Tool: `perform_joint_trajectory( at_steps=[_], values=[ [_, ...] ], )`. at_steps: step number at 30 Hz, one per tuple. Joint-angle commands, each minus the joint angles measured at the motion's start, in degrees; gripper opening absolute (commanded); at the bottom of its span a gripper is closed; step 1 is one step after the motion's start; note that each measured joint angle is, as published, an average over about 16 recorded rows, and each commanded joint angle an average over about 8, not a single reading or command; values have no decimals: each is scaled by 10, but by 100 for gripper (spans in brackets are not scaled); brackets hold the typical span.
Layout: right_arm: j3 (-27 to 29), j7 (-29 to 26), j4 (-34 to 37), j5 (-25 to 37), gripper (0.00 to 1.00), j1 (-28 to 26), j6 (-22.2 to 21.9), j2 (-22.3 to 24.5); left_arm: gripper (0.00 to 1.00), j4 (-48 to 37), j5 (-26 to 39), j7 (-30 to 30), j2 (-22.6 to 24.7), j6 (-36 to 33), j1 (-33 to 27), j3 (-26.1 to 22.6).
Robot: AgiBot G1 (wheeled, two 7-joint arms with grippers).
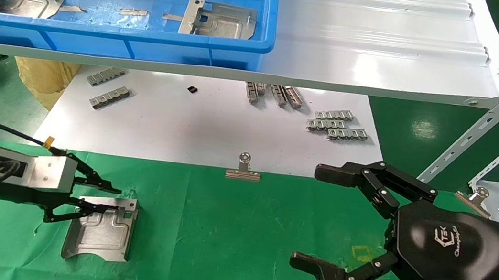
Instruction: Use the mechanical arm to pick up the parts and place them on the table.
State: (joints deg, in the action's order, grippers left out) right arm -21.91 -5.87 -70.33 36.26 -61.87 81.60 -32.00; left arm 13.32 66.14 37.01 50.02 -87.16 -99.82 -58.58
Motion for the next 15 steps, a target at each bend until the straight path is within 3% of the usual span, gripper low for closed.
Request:
perform_joint_trajectory(
  at_steps=[1, 9, 15],
  values=[
    [0, 0, 0, 0, 100, 0, 0, 0, 100, -10, -4, 7, 2, -14, -4, 4],
    [0, 0, 0, 0, 100, 0, 0, 0, 100, 7, -80, -93, -23, -48, 12, 16],
    [0, 0, 0, 0, 100, 0, 0, 0, 100, 23, -107, -119, -35, -51, 30, 17]
  ],
)
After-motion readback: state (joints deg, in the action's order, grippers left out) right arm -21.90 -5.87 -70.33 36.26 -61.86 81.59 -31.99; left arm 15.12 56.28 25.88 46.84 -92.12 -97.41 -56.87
